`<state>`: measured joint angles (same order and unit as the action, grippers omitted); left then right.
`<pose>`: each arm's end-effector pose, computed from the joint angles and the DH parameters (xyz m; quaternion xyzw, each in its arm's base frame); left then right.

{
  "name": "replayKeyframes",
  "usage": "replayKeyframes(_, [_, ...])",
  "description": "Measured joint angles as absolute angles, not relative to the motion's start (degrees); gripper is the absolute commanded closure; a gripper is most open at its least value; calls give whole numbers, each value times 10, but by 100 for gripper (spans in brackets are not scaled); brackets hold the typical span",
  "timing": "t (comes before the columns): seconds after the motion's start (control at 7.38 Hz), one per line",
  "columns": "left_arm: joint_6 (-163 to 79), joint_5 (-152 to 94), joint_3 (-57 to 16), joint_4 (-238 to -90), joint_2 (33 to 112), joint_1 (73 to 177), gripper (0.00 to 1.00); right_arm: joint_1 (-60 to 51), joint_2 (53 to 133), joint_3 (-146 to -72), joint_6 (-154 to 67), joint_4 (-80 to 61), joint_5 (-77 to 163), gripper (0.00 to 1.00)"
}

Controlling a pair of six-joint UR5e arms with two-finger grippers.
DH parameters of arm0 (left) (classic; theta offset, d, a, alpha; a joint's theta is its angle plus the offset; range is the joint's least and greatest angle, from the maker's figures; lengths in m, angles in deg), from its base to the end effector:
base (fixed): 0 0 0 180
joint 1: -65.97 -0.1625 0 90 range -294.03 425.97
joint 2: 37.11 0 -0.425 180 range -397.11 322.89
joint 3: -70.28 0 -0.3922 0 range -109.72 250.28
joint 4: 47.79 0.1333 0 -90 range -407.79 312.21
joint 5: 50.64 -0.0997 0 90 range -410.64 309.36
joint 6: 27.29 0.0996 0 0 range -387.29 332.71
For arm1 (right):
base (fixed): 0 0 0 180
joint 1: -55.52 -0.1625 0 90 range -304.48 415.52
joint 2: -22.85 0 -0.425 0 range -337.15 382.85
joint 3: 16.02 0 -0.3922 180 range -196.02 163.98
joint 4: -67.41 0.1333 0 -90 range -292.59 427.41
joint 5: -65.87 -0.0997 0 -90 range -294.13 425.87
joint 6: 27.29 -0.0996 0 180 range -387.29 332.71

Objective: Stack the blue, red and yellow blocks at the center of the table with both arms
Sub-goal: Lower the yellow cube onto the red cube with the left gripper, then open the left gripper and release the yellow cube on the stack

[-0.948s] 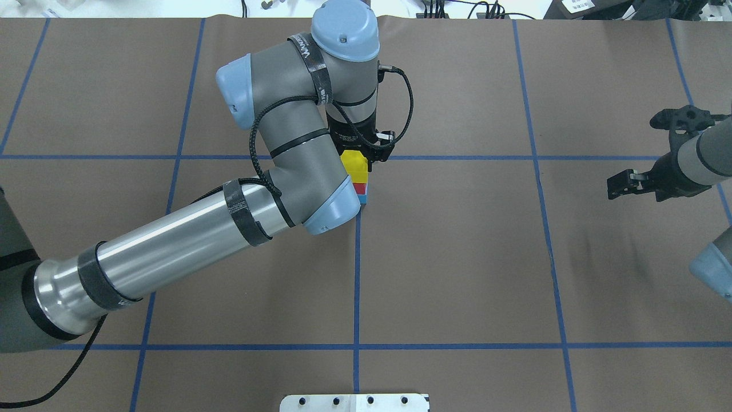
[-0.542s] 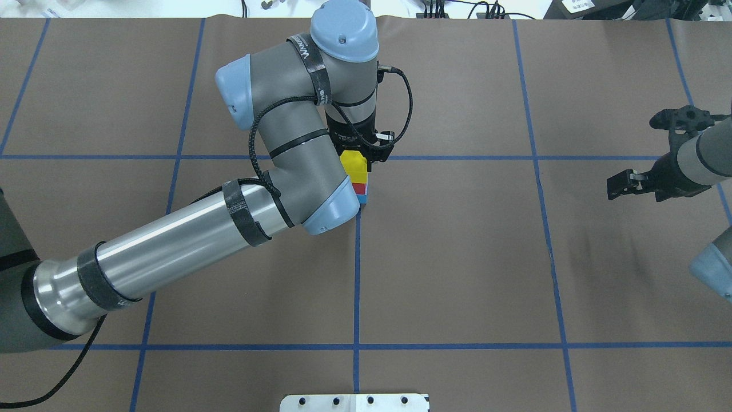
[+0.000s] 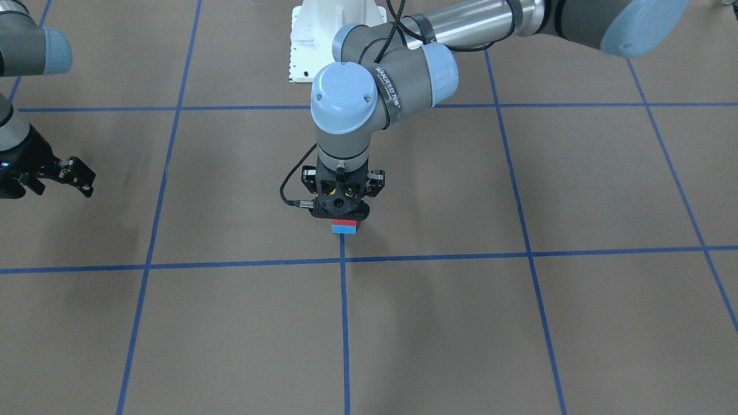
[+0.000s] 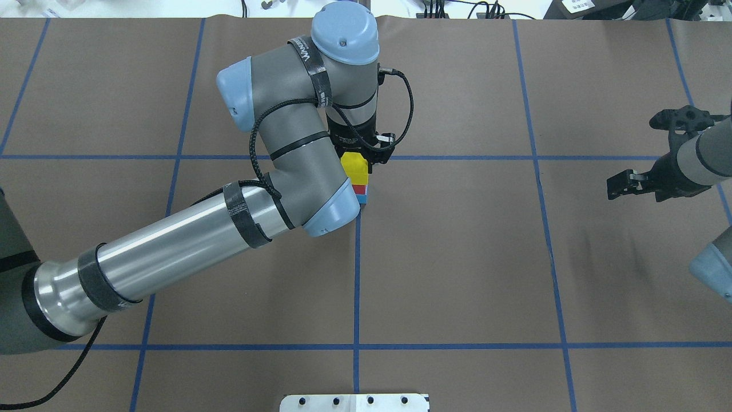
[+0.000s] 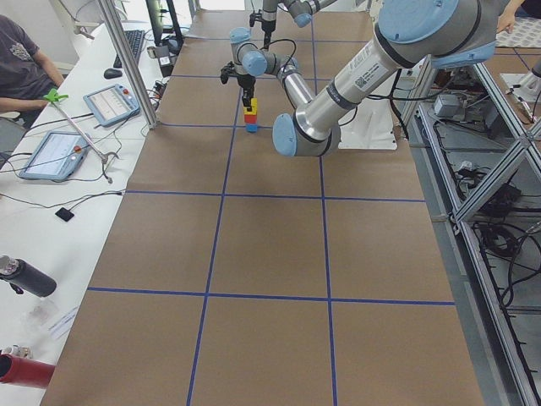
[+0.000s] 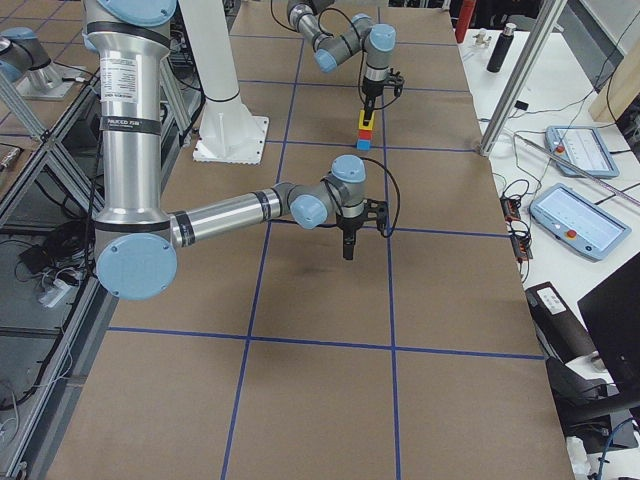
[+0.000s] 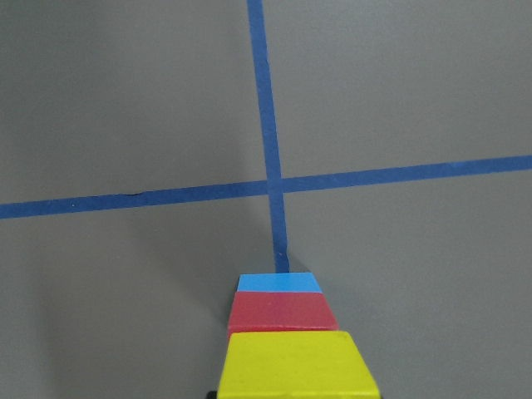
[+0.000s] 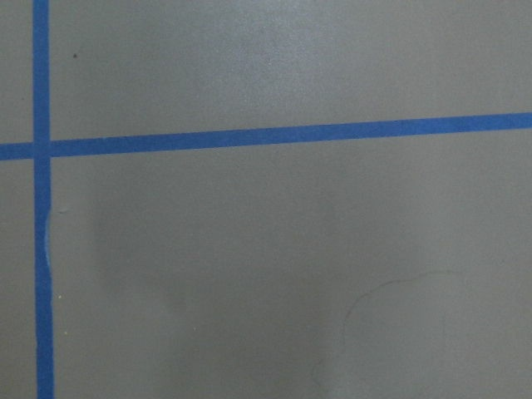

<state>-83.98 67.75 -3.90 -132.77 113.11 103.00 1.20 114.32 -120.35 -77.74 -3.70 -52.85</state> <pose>0.5723 -0.5394 0.1036 -0.0006 0.4000 0.0530 0.9150 -0.2235 -0.4578 0.5219 0.0307 -0.3552 0.0525 0.9328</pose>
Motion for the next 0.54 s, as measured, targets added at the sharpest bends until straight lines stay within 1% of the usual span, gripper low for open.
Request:
replayKeyframes(0.14, [-840,677,-39,-1328,1131,1030,5,12,1143,-1203,-777,-37,-528,0])
replayKeyframes(0.27, [-840,677,-40,-1327,1131,1030,1,12,1142,-1203,-777,-37,-528,0])
replayKeyframes(0.54, [-840,677,-41,-1326,1131,1030,1,12,1142,-1203,-777,-37,-528,0])
